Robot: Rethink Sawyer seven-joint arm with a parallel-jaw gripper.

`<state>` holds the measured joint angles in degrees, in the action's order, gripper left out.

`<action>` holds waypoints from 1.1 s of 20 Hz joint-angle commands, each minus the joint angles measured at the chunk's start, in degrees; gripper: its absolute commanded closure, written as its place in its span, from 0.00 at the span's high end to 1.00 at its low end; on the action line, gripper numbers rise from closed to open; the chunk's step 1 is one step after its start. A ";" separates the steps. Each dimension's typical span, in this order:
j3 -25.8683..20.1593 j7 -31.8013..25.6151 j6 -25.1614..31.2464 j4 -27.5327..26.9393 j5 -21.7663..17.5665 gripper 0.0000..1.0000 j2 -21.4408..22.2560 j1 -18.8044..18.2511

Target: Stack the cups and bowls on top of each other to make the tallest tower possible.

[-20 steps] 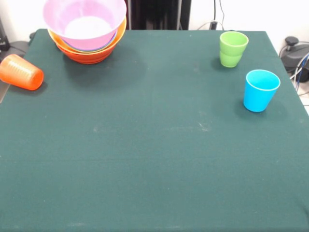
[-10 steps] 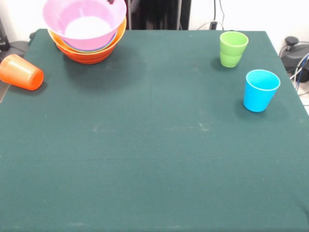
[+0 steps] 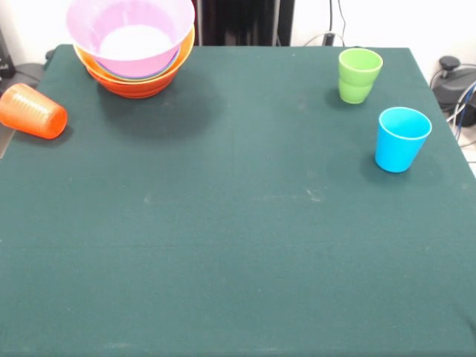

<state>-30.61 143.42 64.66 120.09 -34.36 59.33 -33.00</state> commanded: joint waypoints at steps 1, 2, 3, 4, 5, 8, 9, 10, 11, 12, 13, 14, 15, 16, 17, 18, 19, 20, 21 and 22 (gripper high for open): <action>-6.11 -16.76 13.06 -6.28 7.90 1.00 4.68 0.21; -6.02 -16.80 13.22 -6.00 7.73 1.00 5.43 0.48; -5.83 -16.39 12.98 -5.49 7.58 1.00 6.29 0.84; -5.64 -15.68 12.39 -4.88 7.48 1.00 7.06 1.30; -5.41 -14.45 10.56 -3.12 7.91 1.00 7.82 1.70; -3.50 -6.21 -5.15 4.66 3.87 1.00 2.56 4.92; -2.60 -3.42 -11.92 6.05 0.02 1.00 -1.05 6.59; -1.51 -0.57 -15.66 6.72 -3.20 1.00 -2.51 8.67; -0.60 1.69 -17.58 7.43 -5.01 1.00 -2.19 10.31; -0.22 1.74 -20.11 8.34 -4.65 1.00 -2.04 10.63; 0.54 2.63 -21.60 8.85 -4.46 1.00 -1.68 11.27; 0.82 2.22 -22.20 8.84 -4.66 1.00 -1.39 11.74; 1.36 2.48 -22.92 9.32 -4.11 1.00 -0.44 12.29; 1.78 2.64 -22.79 9.50 -3.96 1.00 0.90 13.28; 2.23 2.76 -22.26 9.77 -3.25 1.00 2.95 14.35; 2.20 1.89 -21.09 10.17 -2.28 1.00 5.86 15.16; 1.94 0.05 -19.99 10.46 0.47 1.00 8.59 15.15; 1.89 -2.58 -17.24 9.88 2.52 1.00 11.59 15.72; 1.35 -4.49 -15.31 9.18 5.06 1.00 12.87 15.48; 1.37 -5.19 -13.32 7.92 5.58 1.00 13.38 16.07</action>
<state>-31.44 139.51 42.65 125.45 -32.58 66.42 -19.01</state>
